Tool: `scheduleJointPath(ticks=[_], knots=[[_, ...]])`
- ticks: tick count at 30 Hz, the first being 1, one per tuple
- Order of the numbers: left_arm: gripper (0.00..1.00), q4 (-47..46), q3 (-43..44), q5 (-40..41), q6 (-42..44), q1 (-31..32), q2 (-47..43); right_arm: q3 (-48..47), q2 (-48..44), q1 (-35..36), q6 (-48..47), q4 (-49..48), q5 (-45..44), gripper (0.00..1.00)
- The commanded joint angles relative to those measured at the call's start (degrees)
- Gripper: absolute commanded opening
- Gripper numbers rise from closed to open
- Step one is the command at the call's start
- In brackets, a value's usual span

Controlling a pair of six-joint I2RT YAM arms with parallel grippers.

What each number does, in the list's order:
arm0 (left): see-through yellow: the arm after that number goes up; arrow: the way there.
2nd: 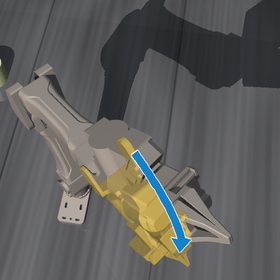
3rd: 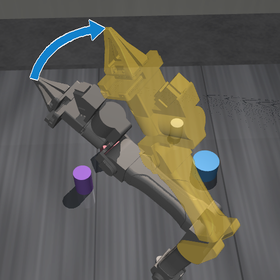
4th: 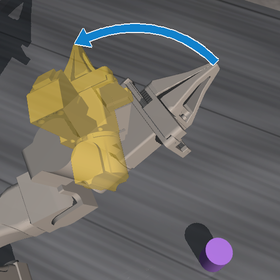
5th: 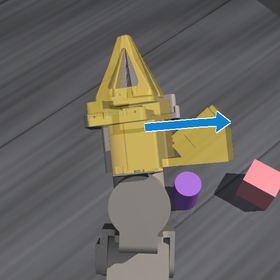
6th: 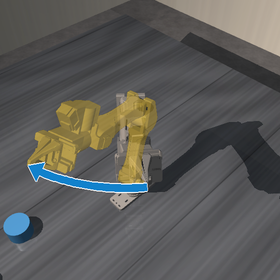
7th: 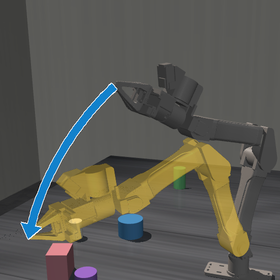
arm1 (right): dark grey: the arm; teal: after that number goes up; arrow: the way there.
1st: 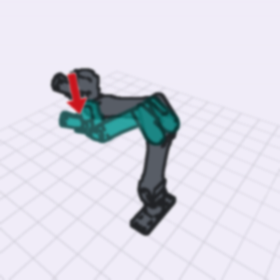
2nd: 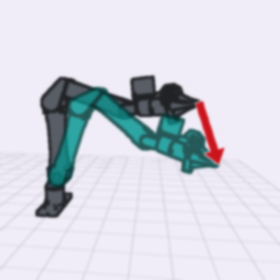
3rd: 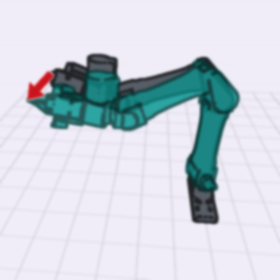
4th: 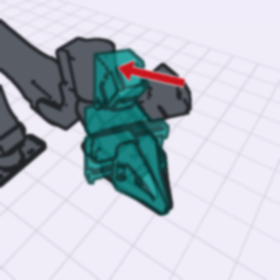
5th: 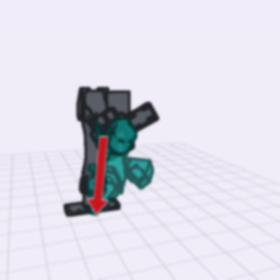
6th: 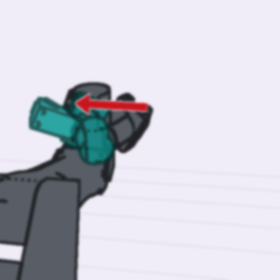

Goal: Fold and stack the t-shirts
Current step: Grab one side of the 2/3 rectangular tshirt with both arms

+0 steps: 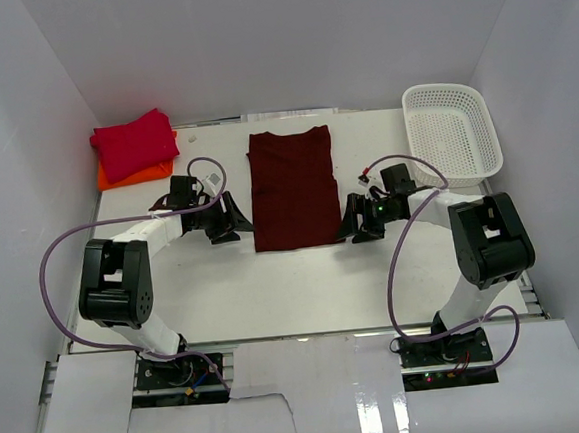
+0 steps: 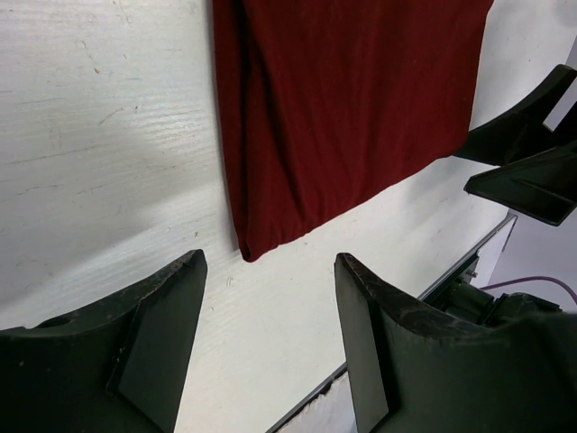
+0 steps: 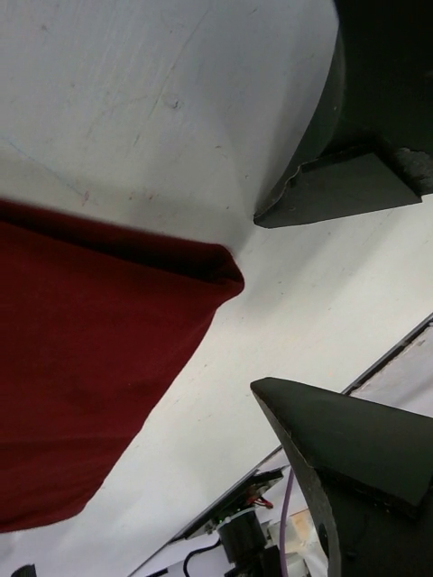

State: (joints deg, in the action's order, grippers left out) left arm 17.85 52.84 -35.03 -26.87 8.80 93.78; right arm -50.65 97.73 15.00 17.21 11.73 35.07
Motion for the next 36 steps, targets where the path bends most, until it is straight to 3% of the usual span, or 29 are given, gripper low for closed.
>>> scheduleJointPath(ticks=[1, 13, 18, 20, 22, 30, 32, 36], knots=[[0.69, -0.36, -0.46, -0.83, 0.95, -0.01, -0.96, 2.48, 1.67, -0.06, 1.5, -5.48, 0.0, 0.74], [0.69, -0.44, -0.81, -0.66, 1.03, -0.01, -1.05, 4.25, 4.22, 0.38, 4.76, -11.02, -0.7, 0.71], [0.69, -0.44, -0.81, -0.66, 1.12, -0.01, -0.88, 4.25, 5.97, 0.64, 5.02, -11.02, -0.79, 0.54], [0.69, -0.44, -0.81, -0.75, 1.3, -0.01, -0.88, 4.34, 6.07, 0.73, 4.67, -10.94, -1.93, 0.33], [0.68, -0.36, -0.9, -0.75, 1.3, -0.01, -0.96, 4.25, 5.8, 0.73, 4.5, -10.41, -2.64, 0.26], [0.68, -0.18, -1.16, -1.54, 1.3, -0.01, -1.14, 3.81, 6.42, 0.73, 4.23, -10.23, -2.72, 0.23], [0.68, 0.08, -1.51, -1.8, 1.47, -0.01, -1.58, 3.9, 6.42, 0.73, 4.15, -10.23, -2.81, 0.1], [0.69, 0.96, -2.21, -2.5, 1.82, -0.01, -1.49, 3.89, 6.42, 0.73, 3.71, -9.88, -2.81, 0.08]])
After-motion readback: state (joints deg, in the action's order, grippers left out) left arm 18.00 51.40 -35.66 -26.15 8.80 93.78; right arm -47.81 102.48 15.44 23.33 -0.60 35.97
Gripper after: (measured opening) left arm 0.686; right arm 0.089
